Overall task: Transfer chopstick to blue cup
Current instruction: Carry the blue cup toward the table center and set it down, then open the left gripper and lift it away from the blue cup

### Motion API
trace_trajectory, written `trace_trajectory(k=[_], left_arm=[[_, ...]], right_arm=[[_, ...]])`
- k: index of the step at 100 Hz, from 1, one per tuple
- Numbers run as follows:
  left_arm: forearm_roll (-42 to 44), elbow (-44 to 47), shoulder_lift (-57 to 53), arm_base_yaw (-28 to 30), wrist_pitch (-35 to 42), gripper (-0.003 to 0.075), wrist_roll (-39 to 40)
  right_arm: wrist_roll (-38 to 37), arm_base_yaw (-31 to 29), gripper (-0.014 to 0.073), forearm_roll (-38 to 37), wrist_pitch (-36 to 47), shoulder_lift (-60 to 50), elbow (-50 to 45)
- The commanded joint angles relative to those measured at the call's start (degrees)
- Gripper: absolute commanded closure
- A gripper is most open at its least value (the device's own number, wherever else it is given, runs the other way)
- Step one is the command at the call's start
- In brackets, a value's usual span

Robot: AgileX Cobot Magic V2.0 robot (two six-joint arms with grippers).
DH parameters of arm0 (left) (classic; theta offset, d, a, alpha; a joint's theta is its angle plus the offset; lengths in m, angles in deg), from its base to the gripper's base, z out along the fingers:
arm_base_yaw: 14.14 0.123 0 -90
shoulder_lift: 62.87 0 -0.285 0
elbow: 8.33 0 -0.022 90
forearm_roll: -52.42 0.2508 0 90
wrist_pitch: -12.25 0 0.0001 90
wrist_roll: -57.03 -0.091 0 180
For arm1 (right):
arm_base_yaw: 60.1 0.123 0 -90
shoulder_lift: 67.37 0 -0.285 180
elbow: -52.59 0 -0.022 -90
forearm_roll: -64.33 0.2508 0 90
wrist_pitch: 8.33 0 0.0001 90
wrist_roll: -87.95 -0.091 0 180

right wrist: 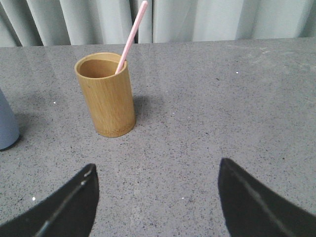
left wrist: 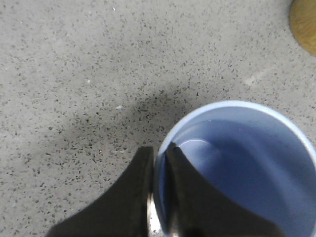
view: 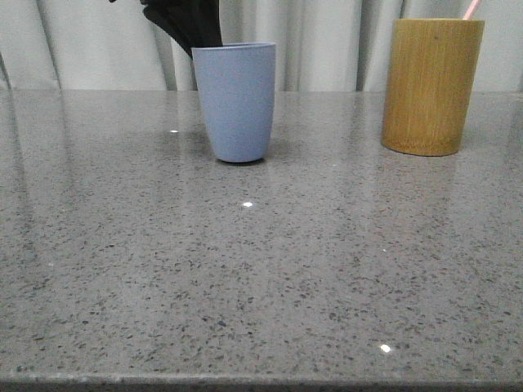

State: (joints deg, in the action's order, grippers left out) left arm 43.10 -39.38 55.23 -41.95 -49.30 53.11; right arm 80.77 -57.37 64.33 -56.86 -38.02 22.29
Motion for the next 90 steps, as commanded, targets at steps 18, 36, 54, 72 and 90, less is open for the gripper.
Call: trace_trajectory(k=[18, 36, 54, 72, 90], left_arm=[[-0.46, -2.10, -3.03, -0.50, 2.66, 0.0739, 0.65], [-0.46, -2.10, -3.03, -0.50, 2.02, 0.0696, 0.55], [-0.46, -2.10, -3.03, -0.50, 1.36, 0.0353, 0.12], [-1.62, -2.51, -3.36, -0.50, 0.93, 0.0132, 0.49], [-1.76, -4.72, -5.11, -0.50, -0.86, 0.0131, 1.49]], right_arm=[[0.21, -0.45, 0.0075, 0.00, 4.33, 1.10, 1.72], [0.21, -0.45, 0.0075, 0.00, 4.49, 1.10, 1.72], [0.21, -0.45, 0.0075, 0.00, 4.55, 1.10, 1.72], [0.21, -0.45, 0.0075, 0.00, 4.55, 1.10, 1.72], [0.21, -0.45, 0.0075, 0.00, 4.55, 1.10, 1.72]])
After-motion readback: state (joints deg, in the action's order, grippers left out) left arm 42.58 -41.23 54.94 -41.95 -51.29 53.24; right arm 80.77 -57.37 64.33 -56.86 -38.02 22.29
